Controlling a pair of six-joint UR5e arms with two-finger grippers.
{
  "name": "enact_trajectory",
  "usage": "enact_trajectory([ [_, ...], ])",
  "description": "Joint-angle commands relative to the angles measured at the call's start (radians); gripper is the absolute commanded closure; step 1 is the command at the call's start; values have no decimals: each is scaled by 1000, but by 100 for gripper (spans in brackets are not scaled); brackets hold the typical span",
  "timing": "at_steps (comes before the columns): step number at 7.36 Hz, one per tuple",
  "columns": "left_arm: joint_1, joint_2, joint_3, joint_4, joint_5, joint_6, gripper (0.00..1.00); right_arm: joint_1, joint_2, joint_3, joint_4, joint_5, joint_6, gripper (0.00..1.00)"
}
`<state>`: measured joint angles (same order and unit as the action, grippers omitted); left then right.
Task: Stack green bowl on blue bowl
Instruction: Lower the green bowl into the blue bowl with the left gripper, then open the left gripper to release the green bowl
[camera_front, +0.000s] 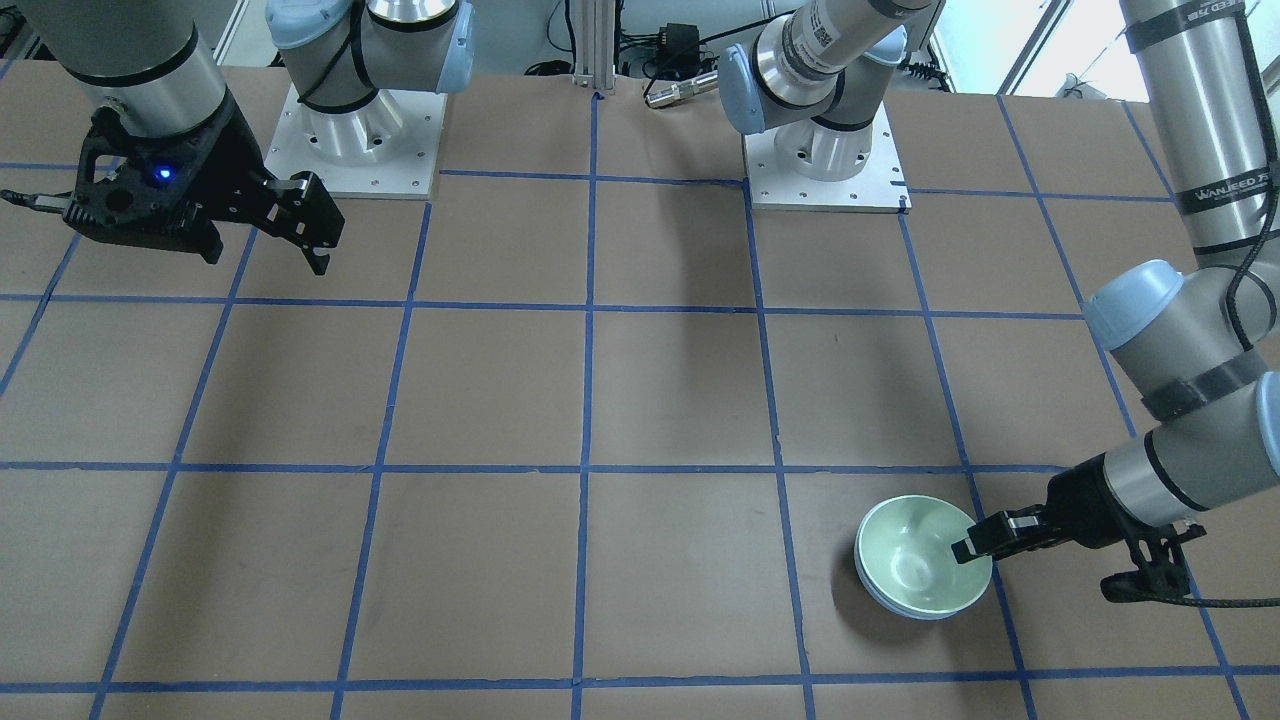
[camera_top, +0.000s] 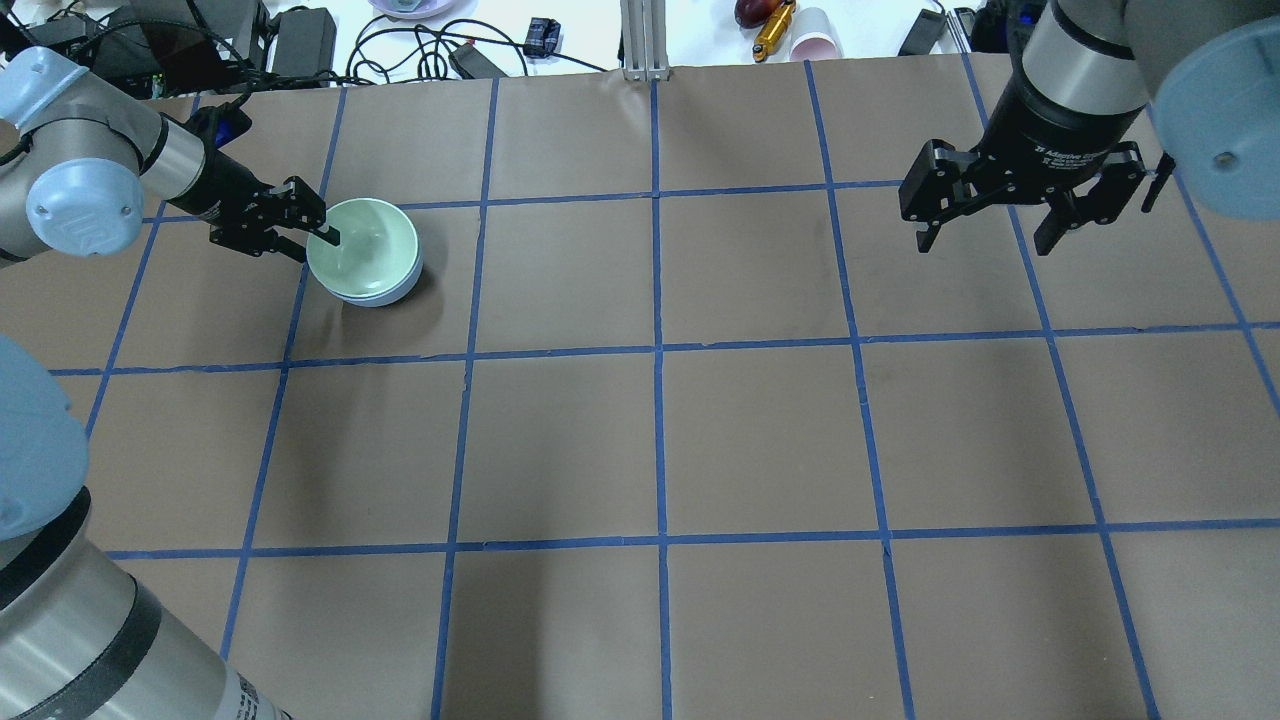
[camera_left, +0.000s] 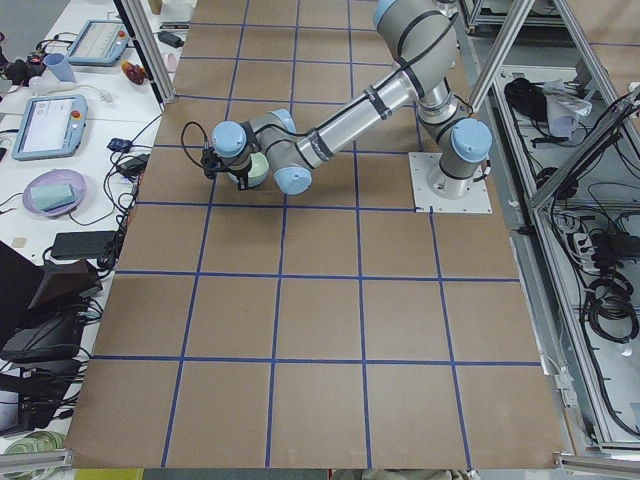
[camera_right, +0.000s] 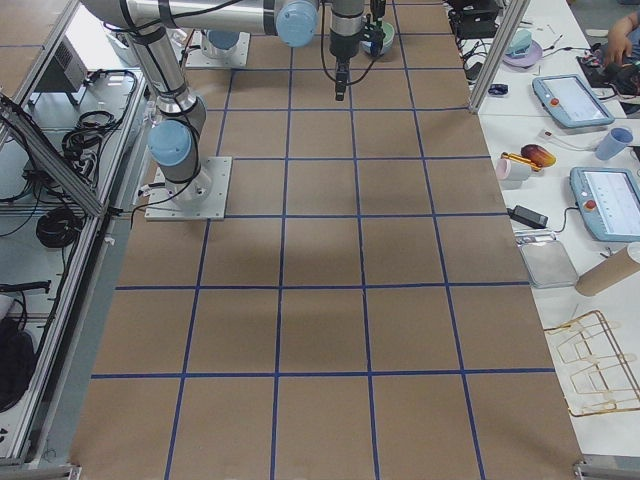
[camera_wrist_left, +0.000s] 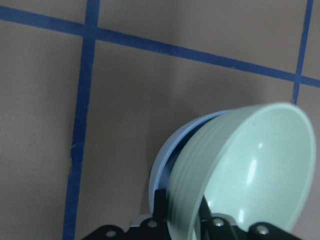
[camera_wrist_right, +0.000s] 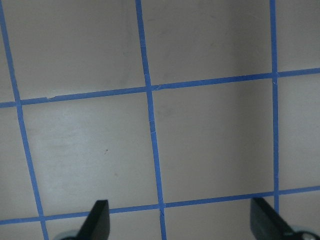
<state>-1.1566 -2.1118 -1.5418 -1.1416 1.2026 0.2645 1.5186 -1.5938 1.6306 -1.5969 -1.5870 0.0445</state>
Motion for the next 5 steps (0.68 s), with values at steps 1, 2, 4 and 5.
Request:
enact_trajectory([
  [1, 0, 9, 2, -1, 3, -2, 35, 0, 0, 0, 0, -1, 0, 0],
  [2, -3, 28, 5, -6, 14, -2, 30, 0, 0, 0, 0, -1, 0, 0],
  [4, -38, 84, 6, -20, 125, 1, 22, 0, 0, 0, 0, 1, 0, 0],
  [5, -69, 117, 6, -55, 130, -2, 15, 0, 0, 0, 0, -1, 0, 0],
])
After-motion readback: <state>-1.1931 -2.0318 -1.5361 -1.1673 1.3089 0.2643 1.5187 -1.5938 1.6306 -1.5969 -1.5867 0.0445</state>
